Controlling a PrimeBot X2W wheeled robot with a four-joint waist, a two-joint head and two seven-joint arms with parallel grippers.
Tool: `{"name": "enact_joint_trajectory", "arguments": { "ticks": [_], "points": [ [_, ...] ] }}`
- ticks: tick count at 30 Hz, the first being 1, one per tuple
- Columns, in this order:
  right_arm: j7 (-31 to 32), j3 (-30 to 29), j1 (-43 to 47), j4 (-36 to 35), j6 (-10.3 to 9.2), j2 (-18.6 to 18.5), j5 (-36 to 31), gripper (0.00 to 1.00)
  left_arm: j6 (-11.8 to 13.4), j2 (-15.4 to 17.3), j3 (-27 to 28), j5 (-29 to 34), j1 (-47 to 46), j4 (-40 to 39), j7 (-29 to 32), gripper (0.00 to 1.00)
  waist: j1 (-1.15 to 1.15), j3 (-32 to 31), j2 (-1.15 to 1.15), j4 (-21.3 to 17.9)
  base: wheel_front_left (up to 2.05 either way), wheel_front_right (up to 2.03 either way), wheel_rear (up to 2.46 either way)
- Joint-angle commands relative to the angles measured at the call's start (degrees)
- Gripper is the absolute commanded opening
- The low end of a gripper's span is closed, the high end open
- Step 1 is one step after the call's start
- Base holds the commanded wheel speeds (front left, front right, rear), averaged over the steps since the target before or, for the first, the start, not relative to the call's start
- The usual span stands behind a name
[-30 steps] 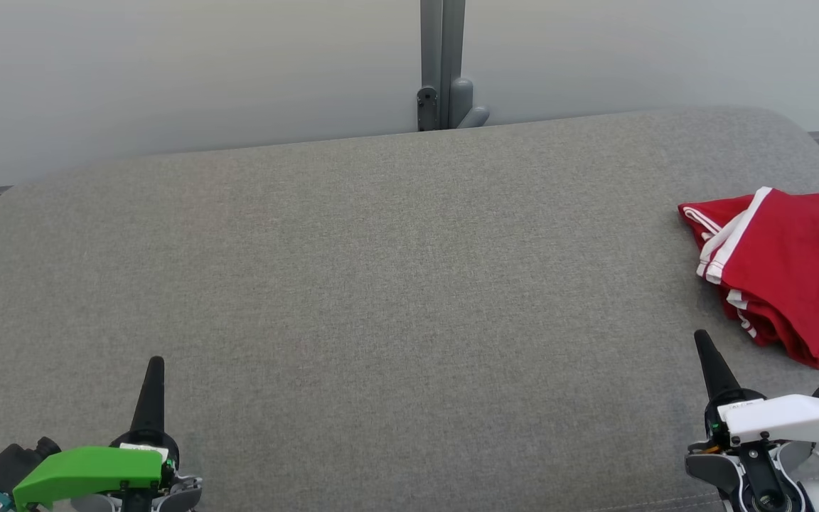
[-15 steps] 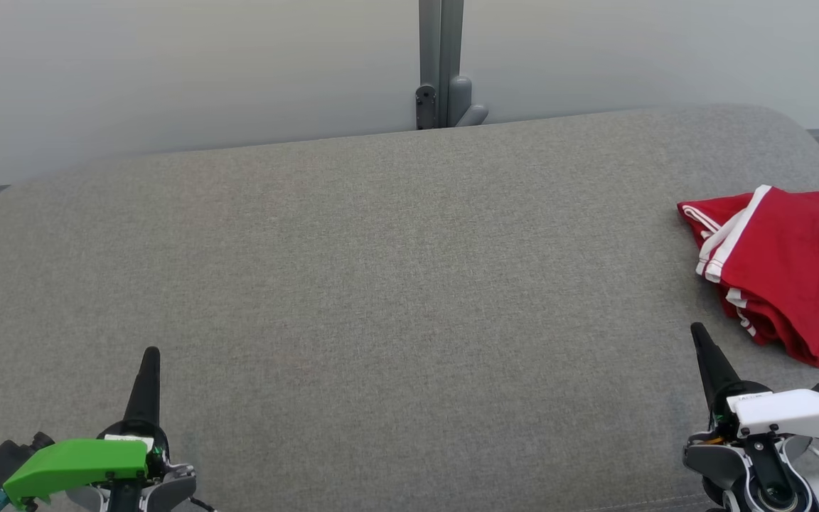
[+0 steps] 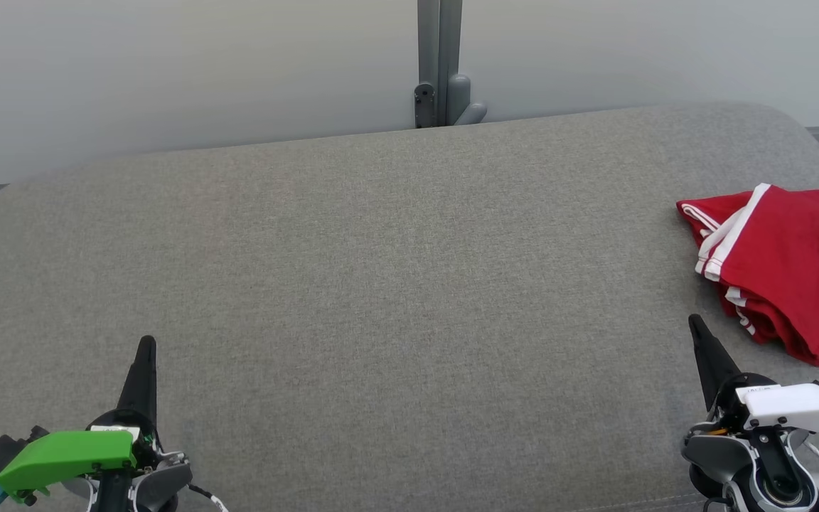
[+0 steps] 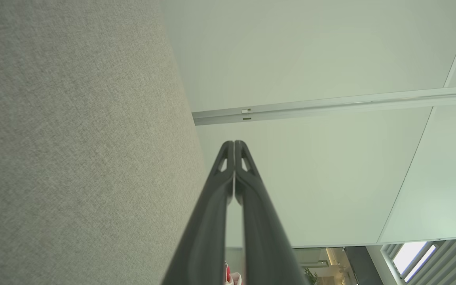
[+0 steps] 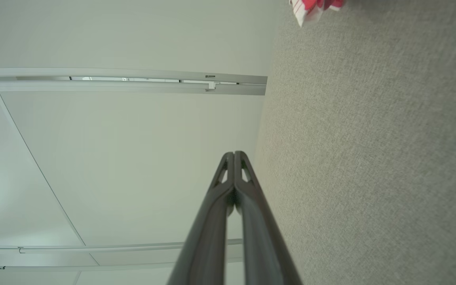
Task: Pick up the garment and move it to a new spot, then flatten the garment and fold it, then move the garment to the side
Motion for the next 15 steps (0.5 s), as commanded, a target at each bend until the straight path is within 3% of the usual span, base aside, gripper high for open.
{"name": "enact_joint_trajectory", "arguments": {
  "ticks": [1,15],
  "points": [
    [0.39,-0.13,-0.73,0.07,0.03,-0.34,1.04,0.0,-0.01,-0.02,0.35,-1.04,-1.05,0.07,0.29,0.0,0.0,0.01,0.59,-0.01,0.0,0.0,0.0],
    [1.36,-0.17,-1.11,0.2,0.02,-0.37,5.55,0.0,-0.01,-0.29,1.05,-4.67,-1.81,0.27,1.52,0.0,0.0,0.15,0.64,-0.11,0.0,0.0,0.0]
  ]
}}
